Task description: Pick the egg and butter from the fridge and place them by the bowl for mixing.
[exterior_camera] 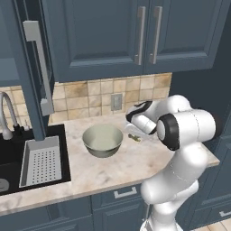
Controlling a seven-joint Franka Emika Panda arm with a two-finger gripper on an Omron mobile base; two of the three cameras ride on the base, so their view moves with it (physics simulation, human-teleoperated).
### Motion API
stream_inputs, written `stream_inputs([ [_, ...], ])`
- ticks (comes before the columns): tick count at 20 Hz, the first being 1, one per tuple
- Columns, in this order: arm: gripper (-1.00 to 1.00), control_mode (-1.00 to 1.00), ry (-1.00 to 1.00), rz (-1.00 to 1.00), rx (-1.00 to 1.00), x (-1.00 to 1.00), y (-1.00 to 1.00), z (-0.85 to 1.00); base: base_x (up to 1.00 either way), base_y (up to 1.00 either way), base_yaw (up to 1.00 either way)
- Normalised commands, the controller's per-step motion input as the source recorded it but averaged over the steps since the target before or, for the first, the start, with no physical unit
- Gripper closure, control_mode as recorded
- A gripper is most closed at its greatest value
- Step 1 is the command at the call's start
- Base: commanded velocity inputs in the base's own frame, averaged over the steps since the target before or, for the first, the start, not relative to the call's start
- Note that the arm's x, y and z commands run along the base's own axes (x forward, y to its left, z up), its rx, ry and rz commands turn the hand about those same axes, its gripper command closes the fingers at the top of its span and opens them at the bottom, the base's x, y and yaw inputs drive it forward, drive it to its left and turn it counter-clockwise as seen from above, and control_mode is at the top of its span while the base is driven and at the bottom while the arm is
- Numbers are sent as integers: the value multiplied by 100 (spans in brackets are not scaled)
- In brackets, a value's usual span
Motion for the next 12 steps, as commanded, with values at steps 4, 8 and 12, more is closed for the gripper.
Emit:
stream_inputs([
  [4,100,-100,0,0,0,13,20,-17,0,0,0],
  [8,100,-100,0,0,0,15,5,-11,0,0,0],
  [12,100,-100,0,0,0,11,1,-5,0,0,0],
])
